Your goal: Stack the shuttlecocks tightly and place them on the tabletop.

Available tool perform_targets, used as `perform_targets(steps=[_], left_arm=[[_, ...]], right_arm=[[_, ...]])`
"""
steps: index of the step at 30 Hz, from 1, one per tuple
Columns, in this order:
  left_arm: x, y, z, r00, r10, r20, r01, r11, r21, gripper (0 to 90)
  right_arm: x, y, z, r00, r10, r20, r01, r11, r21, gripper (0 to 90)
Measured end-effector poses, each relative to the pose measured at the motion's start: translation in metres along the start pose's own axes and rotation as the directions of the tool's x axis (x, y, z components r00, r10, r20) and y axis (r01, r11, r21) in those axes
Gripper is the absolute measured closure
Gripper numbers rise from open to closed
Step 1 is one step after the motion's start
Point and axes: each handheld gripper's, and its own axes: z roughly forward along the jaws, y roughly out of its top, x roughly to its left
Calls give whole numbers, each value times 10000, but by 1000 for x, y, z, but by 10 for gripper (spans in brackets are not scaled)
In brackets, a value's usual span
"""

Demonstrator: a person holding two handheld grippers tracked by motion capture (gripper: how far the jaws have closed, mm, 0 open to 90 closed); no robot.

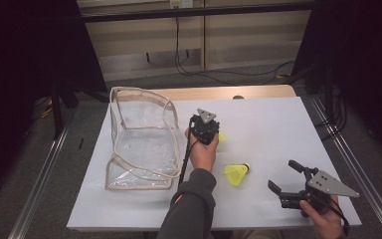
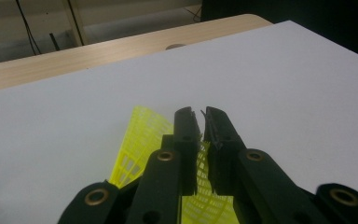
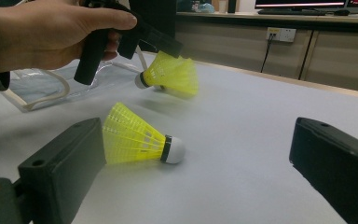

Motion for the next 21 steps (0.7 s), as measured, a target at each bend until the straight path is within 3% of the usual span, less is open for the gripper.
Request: perform_targets(steps=[13,21], left_arm=[[3,-4,3,9996,284,-9,-284,9995,128,833],[3,-12,4,9998,193,29,-193,9996,194,828]], right_arm=[[0,0,-1,10000,28,13,-28,10000,20,24],[0,0,-1,10000,-38,21,38,10000,37,24]])
